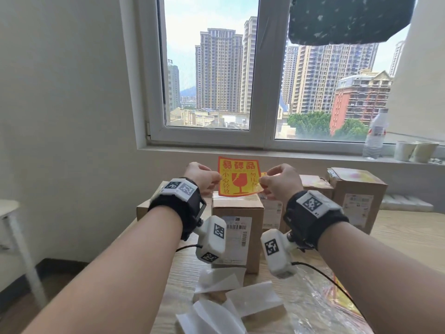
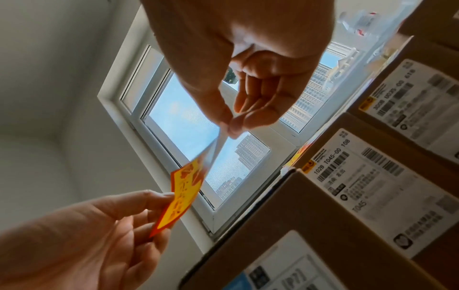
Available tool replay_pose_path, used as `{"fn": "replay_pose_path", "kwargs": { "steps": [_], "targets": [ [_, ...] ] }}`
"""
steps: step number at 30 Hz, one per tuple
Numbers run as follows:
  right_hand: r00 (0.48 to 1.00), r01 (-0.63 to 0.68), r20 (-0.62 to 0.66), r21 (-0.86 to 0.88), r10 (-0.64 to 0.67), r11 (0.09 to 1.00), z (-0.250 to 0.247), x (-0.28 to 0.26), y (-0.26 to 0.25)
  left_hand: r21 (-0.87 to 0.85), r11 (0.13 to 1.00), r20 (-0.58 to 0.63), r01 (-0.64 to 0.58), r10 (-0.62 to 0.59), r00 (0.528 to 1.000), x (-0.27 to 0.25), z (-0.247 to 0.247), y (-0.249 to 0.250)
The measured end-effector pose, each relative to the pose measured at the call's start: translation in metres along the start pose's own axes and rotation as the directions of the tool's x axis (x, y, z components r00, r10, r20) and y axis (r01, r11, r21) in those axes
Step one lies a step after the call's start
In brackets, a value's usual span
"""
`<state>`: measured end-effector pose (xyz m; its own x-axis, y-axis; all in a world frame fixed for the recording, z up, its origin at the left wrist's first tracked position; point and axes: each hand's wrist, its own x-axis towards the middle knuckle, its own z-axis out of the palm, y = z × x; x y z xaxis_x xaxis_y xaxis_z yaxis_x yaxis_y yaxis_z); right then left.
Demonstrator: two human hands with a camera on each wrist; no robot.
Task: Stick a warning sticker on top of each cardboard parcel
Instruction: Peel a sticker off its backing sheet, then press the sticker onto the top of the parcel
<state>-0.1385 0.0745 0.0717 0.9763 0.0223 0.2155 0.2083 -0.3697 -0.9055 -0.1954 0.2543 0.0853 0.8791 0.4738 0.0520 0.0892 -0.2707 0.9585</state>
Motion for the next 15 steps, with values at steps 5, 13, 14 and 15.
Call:
{"fn": "replay_pose_path", "kwargs": {
  "steps": [5, 13, 14, 15],
  "targets": [
    [0.997, 0.05, 0.065, -0.116, -0.042, 0.992, 0.007, 0.004, 0.012, 0.126, 0.992, -0.008, -0.003, 0.004, 1.0, 0.009, 0.005, -0.016],
    [0.996, 0.026, 0.086, -0.119, -0.016, 0.993, 0.018, 0.013, 0.026, 0.229, 0.973, -0.017, 0.013, -0.01, 1.0, 0.019, 0.014, -0.028],
    [0.996, 0.031, 0.089, -0.122, -0.02, 0.992, 0.018, 0.014, 0.027, 0.228, 0.973, -0.017, 0.015, -0.011, 1.0, 0.019, 0.015, -0.028],
    [0.996, 0.04, 0.085, -0.127, -0.029, 0.991, 0.019, 0.014, 0.028, 0.222, 0.975, -0.018, 0.018, -0.014, 1.0, 0.02, 0.015, -0.029]
  ]
}}
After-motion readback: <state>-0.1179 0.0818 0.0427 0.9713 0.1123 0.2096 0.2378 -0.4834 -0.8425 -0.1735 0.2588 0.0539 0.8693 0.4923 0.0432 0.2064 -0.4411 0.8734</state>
